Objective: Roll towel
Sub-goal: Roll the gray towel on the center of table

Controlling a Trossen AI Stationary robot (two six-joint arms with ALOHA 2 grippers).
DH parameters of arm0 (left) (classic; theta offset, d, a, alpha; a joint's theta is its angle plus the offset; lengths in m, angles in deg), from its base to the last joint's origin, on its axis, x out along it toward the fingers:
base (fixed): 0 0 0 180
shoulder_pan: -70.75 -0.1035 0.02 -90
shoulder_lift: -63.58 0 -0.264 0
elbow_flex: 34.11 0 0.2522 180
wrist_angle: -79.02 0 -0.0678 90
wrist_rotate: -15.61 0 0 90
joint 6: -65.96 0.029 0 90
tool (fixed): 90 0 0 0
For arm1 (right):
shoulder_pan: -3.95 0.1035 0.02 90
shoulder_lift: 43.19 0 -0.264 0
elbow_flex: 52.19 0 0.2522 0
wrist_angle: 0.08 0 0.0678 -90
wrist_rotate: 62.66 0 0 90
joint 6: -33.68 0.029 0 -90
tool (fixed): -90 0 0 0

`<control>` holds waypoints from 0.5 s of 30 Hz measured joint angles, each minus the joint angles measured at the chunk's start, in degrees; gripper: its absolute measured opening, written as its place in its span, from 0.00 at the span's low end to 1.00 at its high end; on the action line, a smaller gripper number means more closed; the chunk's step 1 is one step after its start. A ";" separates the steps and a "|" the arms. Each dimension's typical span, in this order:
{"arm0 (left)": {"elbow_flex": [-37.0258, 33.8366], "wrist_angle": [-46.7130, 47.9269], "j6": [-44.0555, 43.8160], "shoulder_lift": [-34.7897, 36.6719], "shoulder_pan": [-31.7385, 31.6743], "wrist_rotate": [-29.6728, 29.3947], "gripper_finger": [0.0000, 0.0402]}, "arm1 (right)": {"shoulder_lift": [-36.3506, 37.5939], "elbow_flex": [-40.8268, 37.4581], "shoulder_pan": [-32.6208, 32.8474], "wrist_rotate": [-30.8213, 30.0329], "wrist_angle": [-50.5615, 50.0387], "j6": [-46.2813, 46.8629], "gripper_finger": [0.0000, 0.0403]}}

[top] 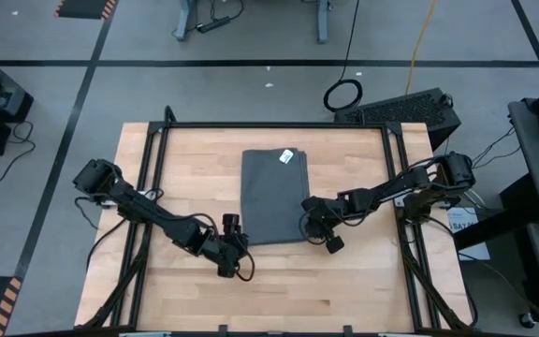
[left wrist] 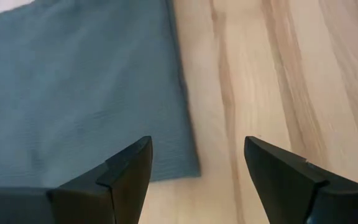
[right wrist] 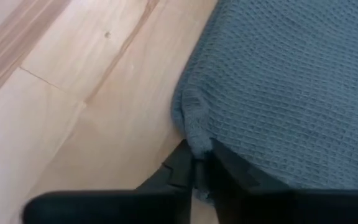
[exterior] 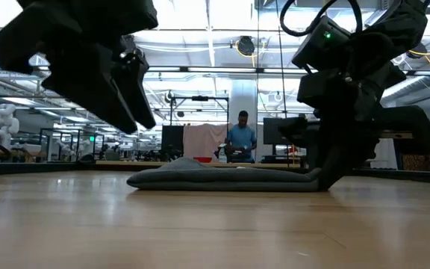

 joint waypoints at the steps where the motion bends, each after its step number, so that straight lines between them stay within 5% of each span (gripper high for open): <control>1: 0.00 -0.56 0.02 -0.74 0.23 -0.04 0.65 | -0.02 0.00 0.00 -0.05 0.08 0.00 0.08; 15: -0.24 -2.94 -7.65 -7.88 -1.66 -0.91 0.61 | -0.20 -0.11 0.03 -0.24 2.21 1.50 0.03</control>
